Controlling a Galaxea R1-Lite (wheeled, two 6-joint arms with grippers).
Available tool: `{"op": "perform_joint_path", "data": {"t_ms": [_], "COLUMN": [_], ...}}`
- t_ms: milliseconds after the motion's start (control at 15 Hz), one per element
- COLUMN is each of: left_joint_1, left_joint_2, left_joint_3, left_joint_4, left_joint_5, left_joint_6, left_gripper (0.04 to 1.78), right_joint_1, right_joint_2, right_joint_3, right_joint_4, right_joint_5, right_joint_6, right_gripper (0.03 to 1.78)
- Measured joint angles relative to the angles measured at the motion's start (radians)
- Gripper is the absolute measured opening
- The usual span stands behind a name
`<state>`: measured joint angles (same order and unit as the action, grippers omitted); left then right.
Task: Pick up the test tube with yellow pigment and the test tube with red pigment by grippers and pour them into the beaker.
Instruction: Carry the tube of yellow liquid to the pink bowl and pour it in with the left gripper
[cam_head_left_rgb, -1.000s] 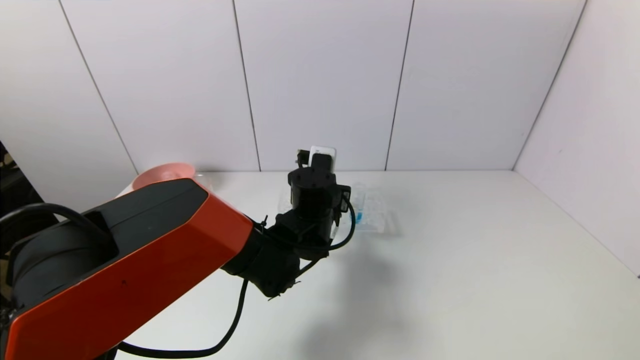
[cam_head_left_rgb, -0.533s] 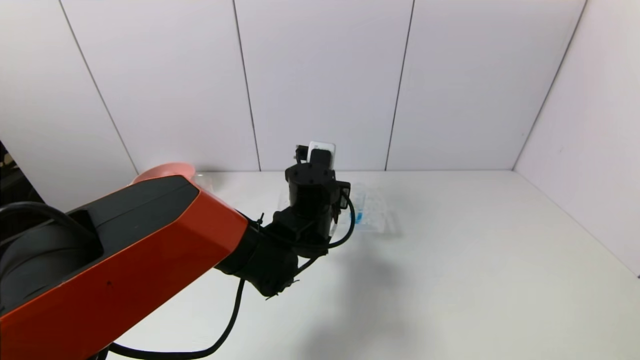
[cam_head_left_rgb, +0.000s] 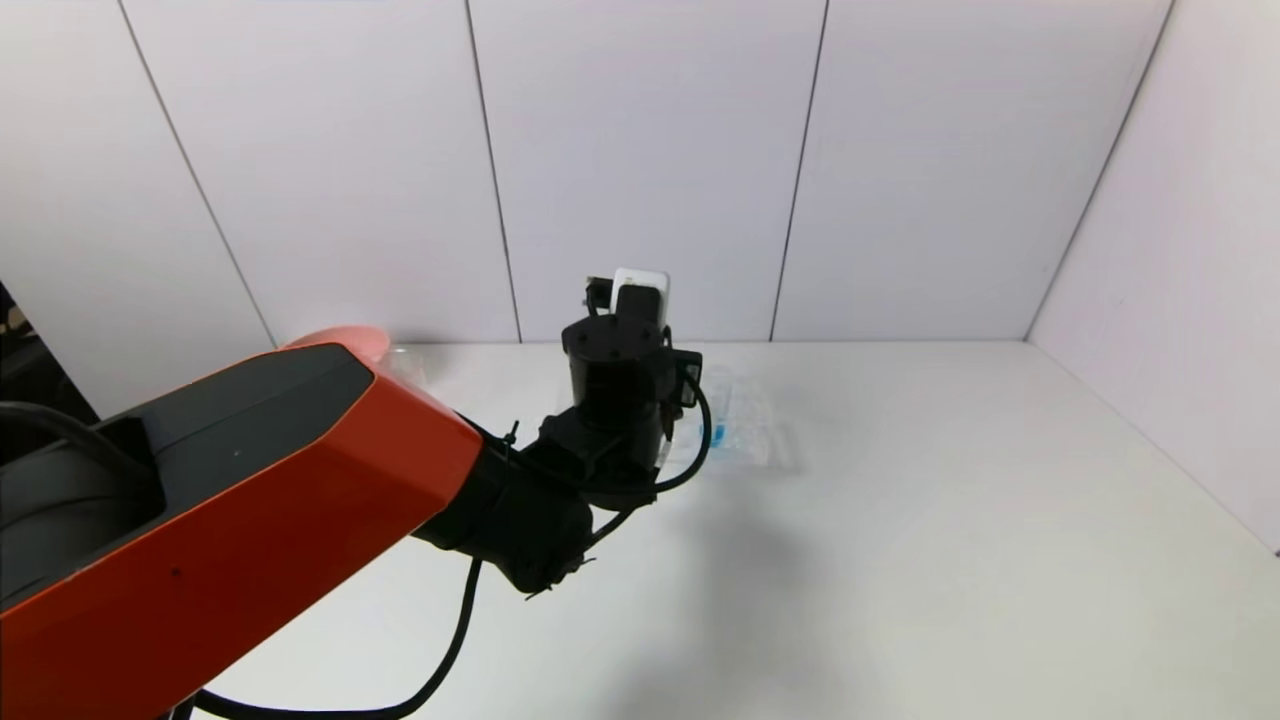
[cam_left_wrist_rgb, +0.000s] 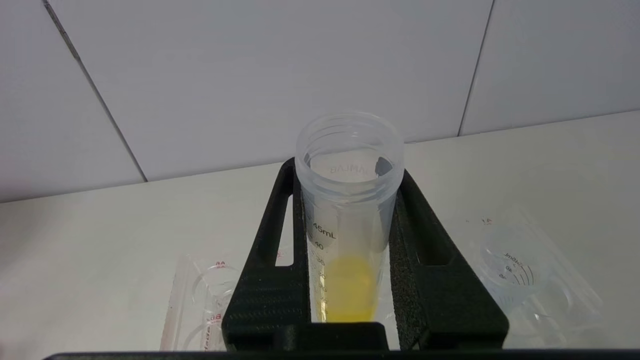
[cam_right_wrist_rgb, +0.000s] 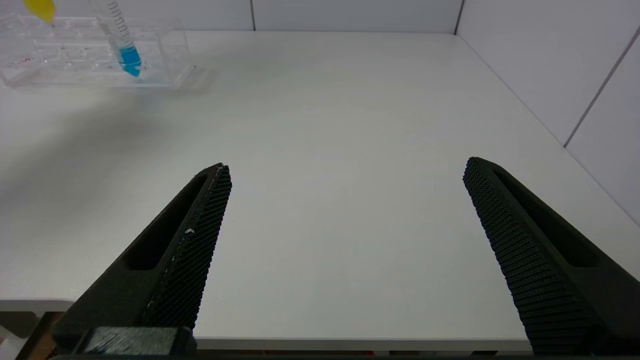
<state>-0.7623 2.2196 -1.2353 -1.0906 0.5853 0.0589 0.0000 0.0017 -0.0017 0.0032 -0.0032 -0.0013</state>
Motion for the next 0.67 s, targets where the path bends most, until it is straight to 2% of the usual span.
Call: {"op": "perform_joint_path", "data": {"t_ms": [667], "left_joint_1": [0.003], "left_joint_2": [-0.058], "left_joint_3": [0.033], "left_joint_4": [0.003], "left_joint_5": [-0.001], "left_joint_6": [0.021], "left_gripper": [0.46], "right_joint_1": [0.000], "right_joint_2": [0.000], "right_joint_3": [0.000], "right_joint_4": [0.000], "right_joint_5": [0.000], "right_joint_6": [0.000], "right_gripper": [1.70]}}
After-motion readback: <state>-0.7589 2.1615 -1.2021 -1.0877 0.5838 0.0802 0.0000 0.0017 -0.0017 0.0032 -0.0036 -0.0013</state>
